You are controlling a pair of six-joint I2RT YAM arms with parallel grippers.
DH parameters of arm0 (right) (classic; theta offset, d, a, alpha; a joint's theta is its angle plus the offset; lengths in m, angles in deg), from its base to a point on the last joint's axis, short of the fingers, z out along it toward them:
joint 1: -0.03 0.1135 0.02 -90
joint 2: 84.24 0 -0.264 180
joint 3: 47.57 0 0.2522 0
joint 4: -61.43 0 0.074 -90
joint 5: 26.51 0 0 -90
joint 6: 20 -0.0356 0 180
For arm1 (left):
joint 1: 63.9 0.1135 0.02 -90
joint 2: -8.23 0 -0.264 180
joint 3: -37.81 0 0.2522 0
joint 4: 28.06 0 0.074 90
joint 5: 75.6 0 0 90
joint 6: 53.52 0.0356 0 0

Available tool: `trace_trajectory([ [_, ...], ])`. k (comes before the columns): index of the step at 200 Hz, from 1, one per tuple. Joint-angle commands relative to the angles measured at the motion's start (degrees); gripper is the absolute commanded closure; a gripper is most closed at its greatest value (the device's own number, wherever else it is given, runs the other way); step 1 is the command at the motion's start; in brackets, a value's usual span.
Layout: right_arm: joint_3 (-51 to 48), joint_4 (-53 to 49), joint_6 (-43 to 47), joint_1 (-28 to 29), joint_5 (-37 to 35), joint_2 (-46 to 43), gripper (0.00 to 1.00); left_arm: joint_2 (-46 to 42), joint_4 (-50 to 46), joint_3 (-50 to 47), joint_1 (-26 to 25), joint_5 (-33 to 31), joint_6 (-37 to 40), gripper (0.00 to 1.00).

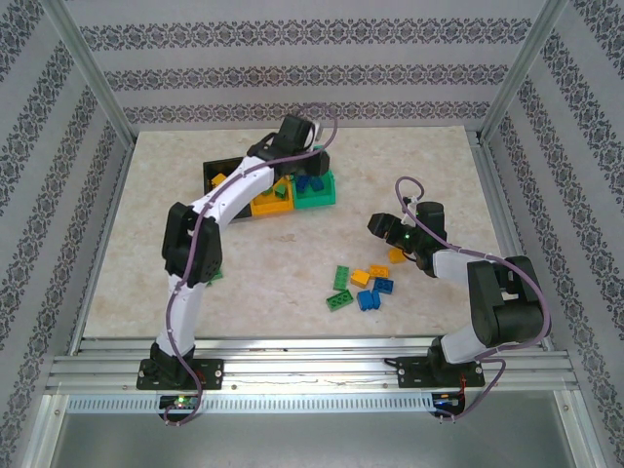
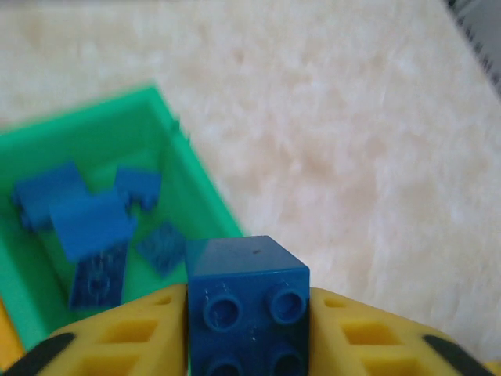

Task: Sort the legos into containers by color
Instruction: Place the lego in the container, then pick up the lego from the middle-left of the table.

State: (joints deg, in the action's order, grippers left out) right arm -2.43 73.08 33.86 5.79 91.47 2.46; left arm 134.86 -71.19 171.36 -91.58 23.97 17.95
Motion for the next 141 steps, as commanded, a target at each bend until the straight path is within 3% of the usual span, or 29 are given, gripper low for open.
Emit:
trace_trajectory([
  [1,-0.25,1.35,-0.47,0.04,1.54,0.4,0.4,6.04,-10.95,9.49,-0.53,-3.09,2.53,0.55],
  [16,-0.39,1.34,-0.27,0.03,1.16,0.11,0.39,7.0,-13.16,11.82,-0.85,-2.45,2.66,0.53],
  [38,-0.23,0.93,-0.14,0.04,1.17,0.06,0.4,4.43,-10.71,6.73,-1.97,-4.07,3.83,0.49],
  [103,-0.26,2.1,-0.99,0.13,1.57,1.09,0.39,-10.46,4.22,-20.95,-2.63,-3.42,2.64,0.48],
  [141,-0.06,2.81,-1.26,0.13,1.76,1.94,0.39,-15.86,11.25,-31.29,-5.83,2.48,4.64,0.48],
])
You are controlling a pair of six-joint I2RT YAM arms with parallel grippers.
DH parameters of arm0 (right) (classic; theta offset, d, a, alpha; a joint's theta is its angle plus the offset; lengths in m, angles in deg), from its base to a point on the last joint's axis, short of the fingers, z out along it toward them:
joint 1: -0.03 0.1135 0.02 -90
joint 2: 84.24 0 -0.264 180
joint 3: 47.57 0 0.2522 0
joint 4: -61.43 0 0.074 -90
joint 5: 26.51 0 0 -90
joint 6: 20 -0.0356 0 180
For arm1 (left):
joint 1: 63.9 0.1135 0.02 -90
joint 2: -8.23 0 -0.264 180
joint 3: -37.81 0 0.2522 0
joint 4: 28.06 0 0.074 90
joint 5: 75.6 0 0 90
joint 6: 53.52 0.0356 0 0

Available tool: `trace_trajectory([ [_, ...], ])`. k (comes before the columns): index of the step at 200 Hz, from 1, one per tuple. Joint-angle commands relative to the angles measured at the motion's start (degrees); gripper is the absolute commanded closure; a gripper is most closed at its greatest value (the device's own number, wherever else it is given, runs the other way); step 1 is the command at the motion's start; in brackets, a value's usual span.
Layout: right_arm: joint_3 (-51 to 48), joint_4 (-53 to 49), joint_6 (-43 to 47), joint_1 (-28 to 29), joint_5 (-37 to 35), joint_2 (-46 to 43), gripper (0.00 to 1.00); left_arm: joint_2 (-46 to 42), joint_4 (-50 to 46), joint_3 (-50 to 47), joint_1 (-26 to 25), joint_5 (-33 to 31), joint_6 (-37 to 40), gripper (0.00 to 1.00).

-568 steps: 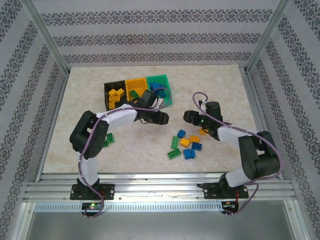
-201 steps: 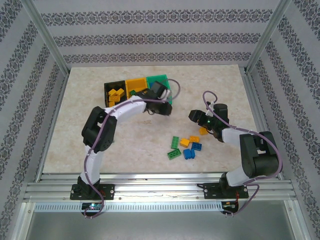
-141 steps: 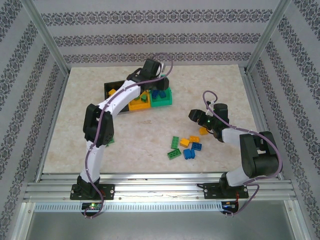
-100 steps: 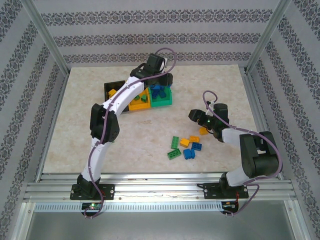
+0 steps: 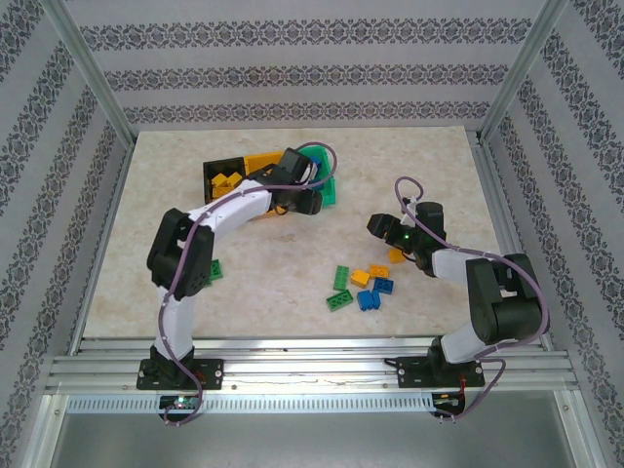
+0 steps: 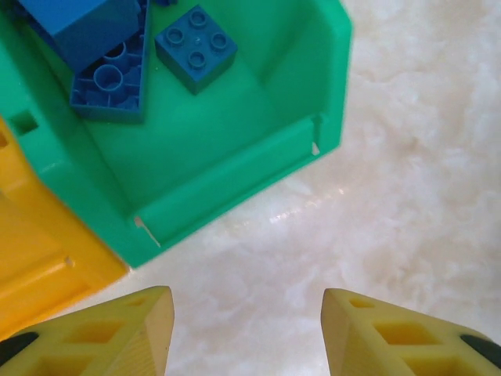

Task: Sort the legos into containers by color
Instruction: Pick up the lego from the middle-left of the table.

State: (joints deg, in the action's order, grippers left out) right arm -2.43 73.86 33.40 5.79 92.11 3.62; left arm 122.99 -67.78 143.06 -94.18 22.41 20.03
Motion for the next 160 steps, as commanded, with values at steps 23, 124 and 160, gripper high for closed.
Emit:
trace_trajectory([
  [23,0.1,1.59,-0.67,-0.18,1.06,0.85,0.39,-3.83,6.38,-4.42,-7.77,7.28,7.19,0.47],
  [124,-2.45,2.94,-1.37,-3.74,0.52,-1.97,0.39,-3.87,4.57,-11.68,-20.75,11.4,14.68,0.34],
  [160,-2.63,2.64,-1.24,-3.78,0.18,-2.58,0.39,0.2,0.07,-6.72,-22.36,8.85,16.77,0.33],
])
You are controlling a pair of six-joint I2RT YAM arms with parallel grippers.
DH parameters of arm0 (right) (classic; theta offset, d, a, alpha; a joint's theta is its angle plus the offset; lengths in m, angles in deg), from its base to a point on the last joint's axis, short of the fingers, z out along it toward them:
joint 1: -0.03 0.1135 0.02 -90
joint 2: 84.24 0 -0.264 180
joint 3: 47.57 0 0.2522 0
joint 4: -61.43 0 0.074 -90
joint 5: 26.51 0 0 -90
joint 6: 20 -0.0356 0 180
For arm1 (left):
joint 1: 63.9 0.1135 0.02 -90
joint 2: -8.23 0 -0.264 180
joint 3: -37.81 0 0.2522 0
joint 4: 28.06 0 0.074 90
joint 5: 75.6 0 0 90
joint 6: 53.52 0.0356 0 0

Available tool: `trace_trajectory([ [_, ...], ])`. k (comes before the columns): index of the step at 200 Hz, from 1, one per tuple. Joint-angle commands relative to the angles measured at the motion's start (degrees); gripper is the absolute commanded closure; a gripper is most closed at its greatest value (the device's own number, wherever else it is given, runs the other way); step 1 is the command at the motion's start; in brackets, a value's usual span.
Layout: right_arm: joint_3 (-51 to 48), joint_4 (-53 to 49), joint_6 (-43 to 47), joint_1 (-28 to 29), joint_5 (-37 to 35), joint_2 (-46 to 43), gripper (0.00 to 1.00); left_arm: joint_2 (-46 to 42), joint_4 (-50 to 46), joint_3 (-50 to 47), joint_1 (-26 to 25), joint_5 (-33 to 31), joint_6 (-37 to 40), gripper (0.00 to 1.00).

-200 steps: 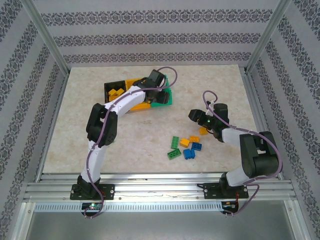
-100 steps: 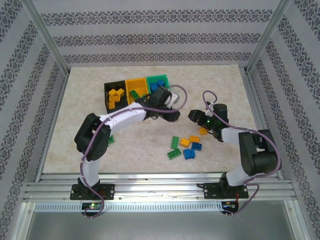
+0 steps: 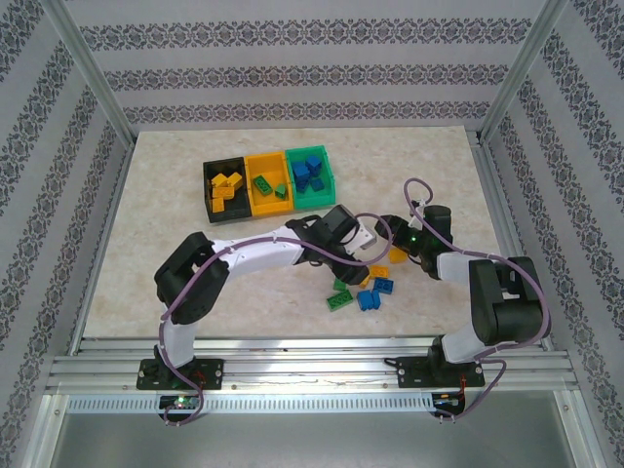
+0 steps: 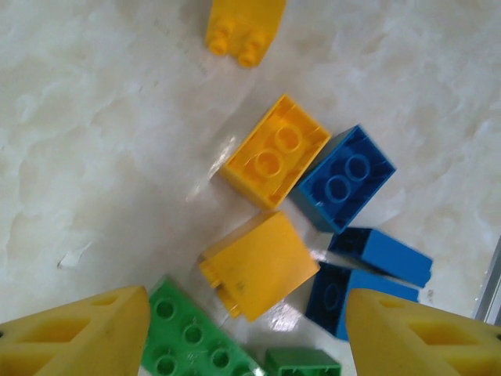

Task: Sort the legos into containers by color
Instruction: Pick up the lego from the middle-left of the table.

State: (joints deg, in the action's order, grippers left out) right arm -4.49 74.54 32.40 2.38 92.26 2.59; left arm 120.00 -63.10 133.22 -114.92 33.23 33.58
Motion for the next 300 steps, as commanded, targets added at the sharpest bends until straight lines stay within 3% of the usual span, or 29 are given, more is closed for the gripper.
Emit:
trace_trajectory([
  [1,-0.58,2.04,-0.25,-0.39,0.04,-1.61,0.39,3.28,-4.72,3.23,-1.62,-2.05,3.23,0.33],
  [84,-1.01,1.99,-0.27,-0.68,0.11,-2.36,0.39,11.61,-13.0,12.09,-2.64,-3.11,4.12,0.33],
  [114,-0.93,2.27,-0.54,-0.76,0.3,-1.76,0.38,13.09,-15.38,13.36,-3.81,-6.4,4.5,0.34],
  [172,-1.1,2.65,-0.8,-0.81,0.73,-1.75,0.38,12.21,-13.92,12.54,-4.04,-9.72,4.28,0.6],
  [209,-1.02,2.64,-0.8,-0.88,0.73,-1.64,0.38,10.24,-12.27,12.81,-3.75,-13.72,3.35,0.65],
  [252,-1.01,2.95,-1.02,-0.86,0.99,-1.29,0.38,3.96,-6.84,9.25,-0.13,-15.45,0.79,0.68],
  [300,-1.06,3.31,-1.4,-0.86,1.45,-0.99,0.38,-2.29,-5.36,5.65,10.74,-14.64,-2.46,0.68],
])
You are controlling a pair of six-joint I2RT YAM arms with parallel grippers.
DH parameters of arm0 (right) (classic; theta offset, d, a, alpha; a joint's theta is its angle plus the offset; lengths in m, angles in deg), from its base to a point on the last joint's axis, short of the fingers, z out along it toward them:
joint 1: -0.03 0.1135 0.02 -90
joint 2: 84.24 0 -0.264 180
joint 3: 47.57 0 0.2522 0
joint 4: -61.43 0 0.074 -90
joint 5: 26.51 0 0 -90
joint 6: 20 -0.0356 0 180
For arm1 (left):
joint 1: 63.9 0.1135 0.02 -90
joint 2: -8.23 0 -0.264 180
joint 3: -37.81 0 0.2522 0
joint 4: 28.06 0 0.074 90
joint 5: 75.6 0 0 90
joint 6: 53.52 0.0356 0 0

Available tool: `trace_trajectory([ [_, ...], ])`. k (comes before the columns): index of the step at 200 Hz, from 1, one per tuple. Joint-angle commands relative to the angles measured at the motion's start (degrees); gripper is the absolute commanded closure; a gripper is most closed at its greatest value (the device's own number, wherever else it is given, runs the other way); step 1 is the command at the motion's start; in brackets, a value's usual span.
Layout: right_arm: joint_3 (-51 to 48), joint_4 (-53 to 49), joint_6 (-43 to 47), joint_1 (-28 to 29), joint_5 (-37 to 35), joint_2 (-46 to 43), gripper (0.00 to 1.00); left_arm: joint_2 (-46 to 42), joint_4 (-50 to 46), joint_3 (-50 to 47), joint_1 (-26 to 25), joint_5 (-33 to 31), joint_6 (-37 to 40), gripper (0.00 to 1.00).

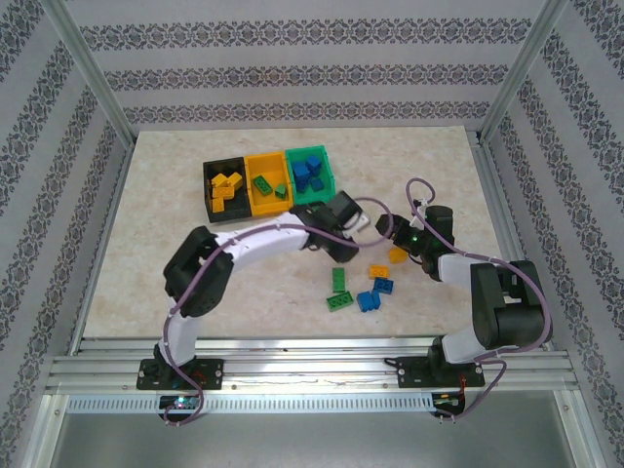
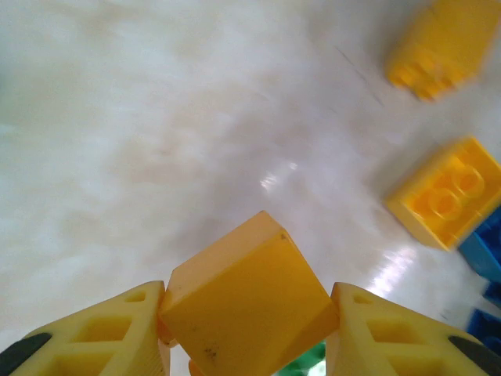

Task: Sort the legos into containers by color
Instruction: Pick up the lego from the middle-left of the table, then place the lego in the container.

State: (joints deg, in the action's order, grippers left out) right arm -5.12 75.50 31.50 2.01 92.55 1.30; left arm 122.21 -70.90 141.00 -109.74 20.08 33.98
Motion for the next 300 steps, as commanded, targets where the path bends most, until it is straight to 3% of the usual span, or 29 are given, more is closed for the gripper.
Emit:
trace_trajectory([
  [1,-0.45,2.37,-0.51,-0.48,1.17,0.23,0.38,-4.65,2.45,-2.23,5.97,-1.47,-2.9,0.68],
  [33,-0.47,2.4,-0.52,-0.48,0.94,0.29,0.38,-7.84,0.23,-3.26,16.09,-0.64,-3.98,0.68],
  [69,-0.32,3.23,-1.14,-0.39,1.57,1.28,0.38,-8.86,-2.19,-2.59,24.09,-4.99,-3.8,0.68],
  [127,-0.44,3.71,-1.7,-0.37,2.19,1.46,0.38,-6.28,-2.3,0.96,32.29,-8.47,-4.42,0.66],
  [165,-0.47,3.41,-1.49,-0.3,1.96,1.01,0.38,-3.72,-1.34,2.55,37.02,-6.91,-7.43,0.65],
  [183,-0.5,3.79,-1.54,-0.22,1.8,1.28,0.38,-2.23,-1.67,3.43,37.83,-7.07,-8.02,0.61],
  [206,-0.08,3.54,-1.46,-0.26,1.92,2.0,0.38,-2.0,-1.16,3.05,37.77,-9.98,-8.65,0.39],
  [234,-0.41,3.49,-1.26,-0.22,1.53,1.4,0.38,-4.37,-0.63,1.93,37.52,-7.89,-8.83,0.27],
  [268,-0.47,3.83,-1.57,-0.12,1.72,1.43,0.38,-9.51,0.66,-1.84,35.24,-6.1,-7.6,0.24],
  [300,-0.21,4.01,-1.65,-0.11,1.94,2.04,0.38,-13.7,0.69,-6.42,28.92,-3.54,-4.38,0.25],
])
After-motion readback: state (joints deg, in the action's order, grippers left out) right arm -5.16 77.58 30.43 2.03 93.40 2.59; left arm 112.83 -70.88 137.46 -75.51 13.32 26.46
